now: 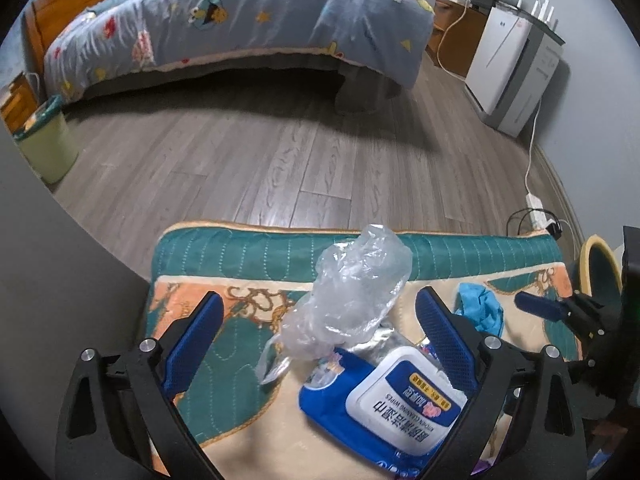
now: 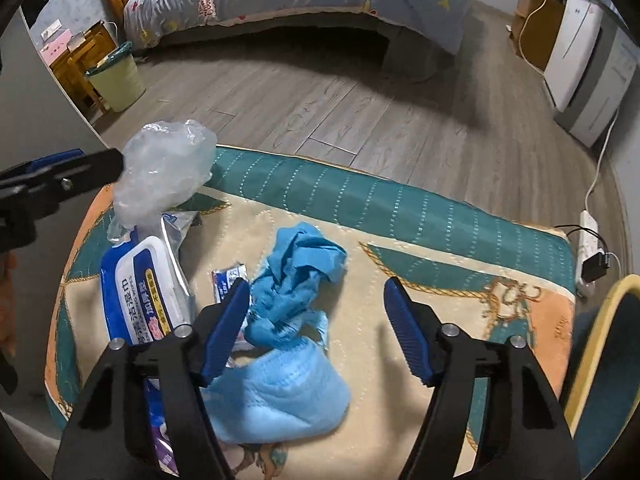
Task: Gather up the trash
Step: 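Move both open tools back over the cushion toward the remaining trash, then grasp the blue glove with the right tool while left tool grasps the clear plastic bag, then carry the blue glove and clear plastic bag over the bin with both tools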
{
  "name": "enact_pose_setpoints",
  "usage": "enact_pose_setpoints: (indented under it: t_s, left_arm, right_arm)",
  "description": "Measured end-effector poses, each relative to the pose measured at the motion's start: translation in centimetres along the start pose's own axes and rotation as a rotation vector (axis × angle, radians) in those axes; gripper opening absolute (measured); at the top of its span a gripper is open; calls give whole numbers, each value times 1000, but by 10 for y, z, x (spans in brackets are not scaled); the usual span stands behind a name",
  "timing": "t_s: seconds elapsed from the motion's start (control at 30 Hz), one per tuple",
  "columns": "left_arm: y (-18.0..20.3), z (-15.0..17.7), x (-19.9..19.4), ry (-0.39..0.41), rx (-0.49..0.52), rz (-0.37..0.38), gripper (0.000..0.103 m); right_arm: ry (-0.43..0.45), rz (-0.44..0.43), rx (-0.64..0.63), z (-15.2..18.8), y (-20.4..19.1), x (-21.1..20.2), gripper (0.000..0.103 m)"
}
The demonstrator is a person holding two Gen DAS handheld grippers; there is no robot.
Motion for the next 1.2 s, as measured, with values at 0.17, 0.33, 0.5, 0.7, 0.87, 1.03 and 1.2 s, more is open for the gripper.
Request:
enact_pose_setpoints:
  t_s: [0.17, 0.33, 0.5, 0.7, 0.87, 1.03, 1.2]
  left_arm:
    - [8, -2, 10, -14, 14, 3, 93]
    - [12, -1, 25, -67, 21, 12, 76]
    - [17, 1, 31, -92, 45, 19, 60]
    - [18, 2, 31, -106, 57, 11, 37]
    - [17, 1, 20, -73, 57, -6, 28]
    - [16, 1, -2, -21, 42, -4, 27]
    - [23, 4, -27, 29, 45, 7, 27]
  right_arm:
    - [-22, 5, -3, -2, -1, 10, 65]
    - [-34, -42, 14, -2, 1, 16, 55]
    - [-41, -88, 12, -2, -5, 18, 44]
    - [-34, -110, 9, -5, -8, 13, 30]
    - [2, -109, 33, -7, -3, -2, 30]
    - [44, -106, 52, -6, 2, -26, 30]
    - [84, -99, 64, -1, 3, -53, 30]
Point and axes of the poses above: each gripper's, at about its wrist camera, not at the fingertips, and x roughly the way its jaws point, y to its right, z to its underside, the point moved 3 cm from there along x, roughly the way its jaws point, and after that the axes turned 7 degrees about -x, right-handed, at the moved point
